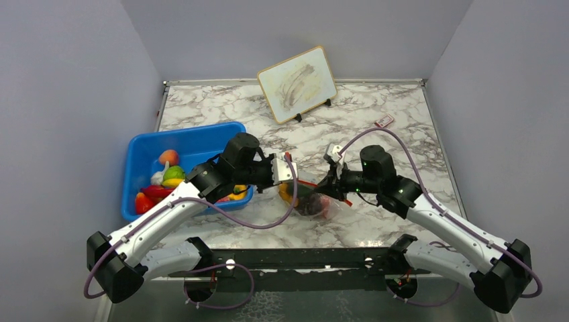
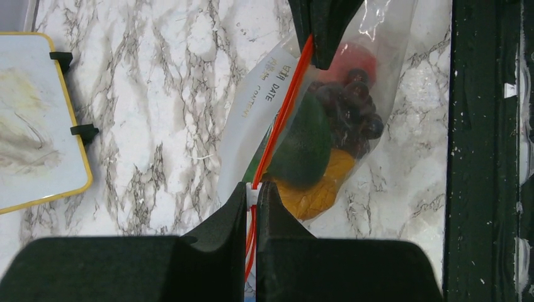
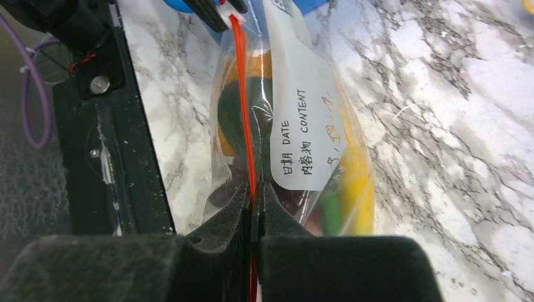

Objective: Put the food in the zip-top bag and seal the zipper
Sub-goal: Zip the zipper food storage bag at the center of the board, then place the zipper food storage bag at the center of the board.

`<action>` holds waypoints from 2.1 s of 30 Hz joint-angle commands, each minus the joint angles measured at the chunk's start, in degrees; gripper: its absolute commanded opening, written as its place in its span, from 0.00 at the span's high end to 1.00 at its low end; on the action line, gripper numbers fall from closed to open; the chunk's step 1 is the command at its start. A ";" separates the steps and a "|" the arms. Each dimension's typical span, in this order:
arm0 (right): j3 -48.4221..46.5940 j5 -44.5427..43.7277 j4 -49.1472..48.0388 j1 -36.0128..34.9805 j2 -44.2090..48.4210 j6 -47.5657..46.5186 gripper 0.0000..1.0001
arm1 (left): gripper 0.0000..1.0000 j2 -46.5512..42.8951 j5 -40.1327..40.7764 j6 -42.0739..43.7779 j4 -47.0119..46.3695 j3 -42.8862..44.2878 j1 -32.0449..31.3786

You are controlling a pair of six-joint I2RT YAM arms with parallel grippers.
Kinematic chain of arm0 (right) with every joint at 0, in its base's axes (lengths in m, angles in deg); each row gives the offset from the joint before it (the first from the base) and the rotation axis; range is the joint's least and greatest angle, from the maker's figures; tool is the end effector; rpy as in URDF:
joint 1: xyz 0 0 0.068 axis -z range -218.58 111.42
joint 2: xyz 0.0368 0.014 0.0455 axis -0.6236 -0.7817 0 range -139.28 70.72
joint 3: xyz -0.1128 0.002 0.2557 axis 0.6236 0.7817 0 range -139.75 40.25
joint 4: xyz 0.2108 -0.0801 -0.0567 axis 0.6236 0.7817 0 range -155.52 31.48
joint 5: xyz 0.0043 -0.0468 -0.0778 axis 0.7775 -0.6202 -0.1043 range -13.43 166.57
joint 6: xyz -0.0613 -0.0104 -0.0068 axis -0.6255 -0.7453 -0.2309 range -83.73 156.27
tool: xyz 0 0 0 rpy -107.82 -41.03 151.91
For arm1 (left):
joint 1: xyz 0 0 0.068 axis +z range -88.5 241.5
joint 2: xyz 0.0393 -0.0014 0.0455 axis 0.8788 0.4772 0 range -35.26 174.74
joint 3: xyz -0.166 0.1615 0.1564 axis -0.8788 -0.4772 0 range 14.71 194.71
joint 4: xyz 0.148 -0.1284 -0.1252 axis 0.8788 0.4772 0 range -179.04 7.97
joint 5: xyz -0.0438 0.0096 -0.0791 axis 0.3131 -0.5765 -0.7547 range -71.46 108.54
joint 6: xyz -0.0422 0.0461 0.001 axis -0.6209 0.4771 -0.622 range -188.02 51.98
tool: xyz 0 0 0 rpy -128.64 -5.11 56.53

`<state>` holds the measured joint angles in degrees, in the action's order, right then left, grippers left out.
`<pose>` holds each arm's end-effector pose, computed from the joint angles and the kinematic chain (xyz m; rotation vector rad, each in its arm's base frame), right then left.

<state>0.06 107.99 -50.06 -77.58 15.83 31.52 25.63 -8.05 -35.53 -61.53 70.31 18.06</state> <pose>0.1284 0.1361 0.2813 -1.1088 1.8401 0.9292 0.1340 -0.1562 0.3269 1.5180 1.5018 -0.6083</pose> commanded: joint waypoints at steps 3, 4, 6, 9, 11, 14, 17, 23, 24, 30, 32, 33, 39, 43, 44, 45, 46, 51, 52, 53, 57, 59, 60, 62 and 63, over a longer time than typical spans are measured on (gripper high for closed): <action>-1.85 -10.88 3.08 -0.28 4.27 -3.11 0.99 | 1.00 -2.32 -0.34 0.12 0.18 1.81 0.76; -1.92 -12.21 3.67 -0.28 4.82 -3.42 0.99 | 1.00 -2.56 0.01 0.38 0.78 1.88 0.85; -2.19 -14.28 4.75 -0.28 5.63 -3.80 0.99 | 1.00 -3.06 0.81 0.66 1.80 1.95 1.13; -2.42 -17.11 5.68 -0.24 7.14 -3.81 0.99 | 1.00 -3.67 1.51 1.39 3.31 1.89 1.61; -2.99 -20.33 6.59 -0.27 7.63 -3.77 0.99 | 1.00 -4.26 1.78 1.50 3.86 1.59 1.90; -3.43 -24.73 7.23 -0.27 8.59 -3.84 0.99 | 1.00 -5.33 2.27 1.90 4.80 1.02 2.81; -3.53 -27.59 7.53 -0.28 10.08 -4.30 0.99 | 1.00 -6.28 2.69 2.35 5.61 0.66 3.67; -3.63 -29.18 8.97 -0.28 12.30 -4.89 0.99 | 1.00 -7.91 2.77 1.41 5.66 0.43 4.32; -3.80 -28.09 9.31 -0.28 12.49 -5.10 0.99 | 1.00 -8.13 1.67 1.09 5.49 0.55 4.31; -8.65 -13.56 16.14 -0.27 14.33 -5.16 0.99 | 1.00 -10.90 -4.55 0.34 6.75 1.25 4.33; -9.03 -5.95 16.46 -0.28 15.14 -3.27 0.99 | 1.00 -11.98 -7.18 -0.34 6.85 1.62 4.31; -8.28 -1.93 15.49 -0.28 15.43 -1.81 0.99 | 1.00 -12.30 -7.83 -1.26 6.67 1.56 4.33; 1.49 0.27 3.01 -0.28 19.18 9.86 0.99 | 1.00 -12.18 -3.23 -3.33 4.36 -1.89 4.33; 5.14 -8.10 -3.12 -0.27 14.00 13.06 0.99 | 0.92 -10.37 1.81 -5.82 -0.70 -2.35 4.33; 5.43 -10.01 -3.97 -0.26 12.19 13.24 0.99 | 0.85 -9.73 3.29 -6.49 -1.92 -2.20 4.33; 5.53 -12.36 -4.86 -0.26 10.32 13.54 0.99 | 0.79 -9.16 5.75 -7.56 -3.48 -1.96 4.33; 5.71 -14.43 -6.13 -0.28 8.86 13.76 0.99 | 0.74 -8.55 8.45 -9.08 -5.05 -1.79 4.33; 7.23 -24.63 -15.22 -0.07 3.84 14.61 0.99 | 0.55 -7.11 16.49 -12.19 -8.70 0.37 4.33; 7.06 -27.74 -16.22 0.04 2.17 14.71 0.99 | 0.54 -7.17 17.31 -12.90 -9.35 0.55 4.31; 6.72 -30.37 -16.95 0.25 0.70 14.98 0.99 | 0.52 -7.16 17.84 -13.57 -9.74 0.87 4.33; 4.48 -34.86 -19.09 1.64 -3.52 11.47 0.99 | 0.49 -7.65 18.15 -15.88 -10.59 1.26 4.32; 3.38 -37.44 -20.07 2.84 -5.53 10.56 0.99 | 0.49 -7.58 18.85 -17.16 -10.62 1.20 4.32; 2.91 -38.18 -20.50 3.96 -6.67 10.53 0.96 | 0.48 -7.50 19.77 -18.06 -10.77 1.10 4.33; 1.48 -37.94 -20.50 6.55 -9.16 10.61 0.81 | 0.46 -7.19 21.13 -19.73 -10.89 0.83 4.31; 0.44 -37.97 -19.77 7.42 -10.28 10.53 0.72 | 0.43 -7.05 21.52 -20.25 -10.85 0.71 4.33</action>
<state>4.83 75.32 -66.14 -73.58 8.63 43.32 18.70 9.30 -51.26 -70.55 69.67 22.17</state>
